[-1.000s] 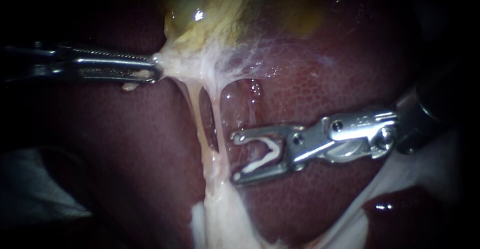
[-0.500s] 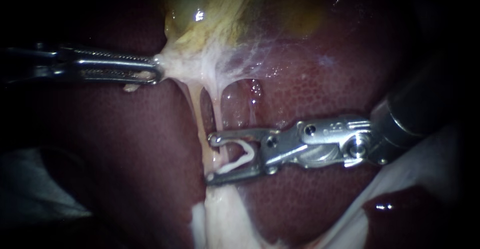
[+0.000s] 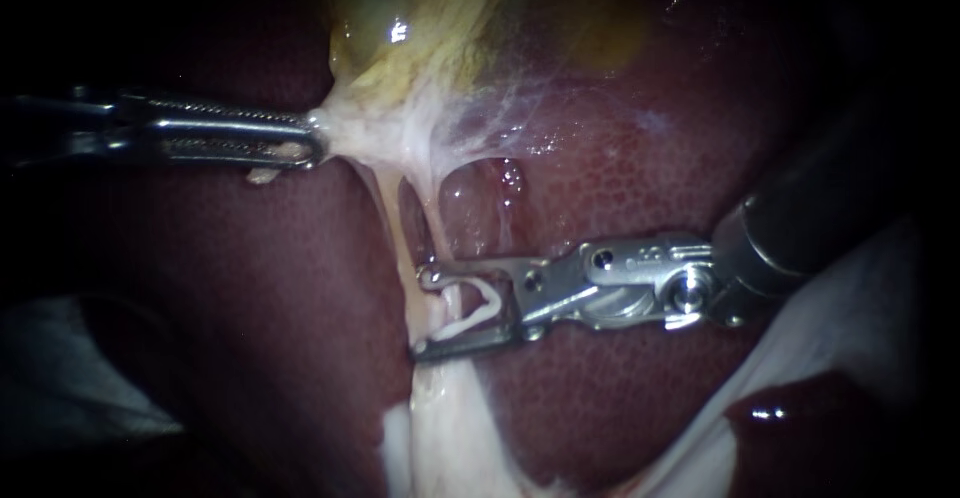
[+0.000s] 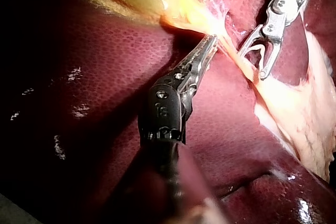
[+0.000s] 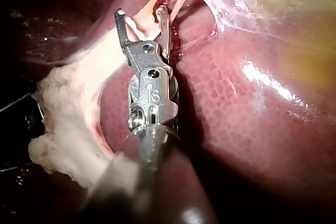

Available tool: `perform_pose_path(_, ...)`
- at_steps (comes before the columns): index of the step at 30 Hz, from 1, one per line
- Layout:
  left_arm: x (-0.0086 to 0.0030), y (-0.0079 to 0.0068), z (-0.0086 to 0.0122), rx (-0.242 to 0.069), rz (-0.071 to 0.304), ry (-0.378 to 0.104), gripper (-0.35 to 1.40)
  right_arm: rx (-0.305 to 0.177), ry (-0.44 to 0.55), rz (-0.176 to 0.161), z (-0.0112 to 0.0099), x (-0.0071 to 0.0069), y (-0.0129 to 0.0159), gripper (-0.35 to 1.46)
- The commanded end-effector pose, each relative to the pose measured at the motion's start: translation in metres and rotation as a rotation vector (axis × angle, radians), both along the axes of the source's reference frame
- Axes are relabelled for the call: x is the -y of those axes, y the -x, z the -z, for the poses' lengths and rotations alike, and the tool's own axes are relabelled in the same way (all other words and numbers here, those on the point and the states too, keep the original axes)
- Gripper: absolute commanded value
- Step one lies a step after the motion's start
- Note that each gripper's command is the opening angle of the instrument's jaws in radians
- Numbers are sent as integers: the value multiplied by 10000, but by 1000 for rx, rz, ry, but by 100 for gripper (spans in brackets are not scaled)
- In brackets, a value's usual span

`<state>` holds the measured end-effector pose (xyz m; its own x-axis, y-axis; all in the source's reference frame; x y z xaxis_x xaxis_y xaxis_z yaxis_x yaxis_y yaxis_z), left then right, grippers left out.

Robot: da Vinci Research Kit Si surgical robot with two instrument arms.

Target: Clipping first clip left tube

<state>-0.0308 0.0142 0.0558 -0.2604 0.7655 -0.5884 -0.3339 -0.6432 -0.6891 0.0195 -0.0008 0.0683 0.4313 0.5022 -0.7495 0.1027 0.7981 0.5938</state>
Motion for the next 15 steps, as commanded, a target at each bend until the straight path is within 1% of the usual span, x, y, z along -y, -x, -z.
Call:
perform_pose_path(1,0,0,0,0,0,0,-35,-5,-4,7,0,0,-4,49)
perform_pose_path(5,0,0,0,0,0,0,-35,-36,-4,10,1,0,-14,49)
perform_pose_path(9,0,0,0,0,0,0,-35,-79,-16,16,4,1,-23,49)
perform_pose_path(13,0,0,0,0,0,0,-35,-112,-28,29,12,6,-30,49)
perform_pose_path(15,0,0,0,0,0,0,-35,-129,-34,35,19,11,-33,49)
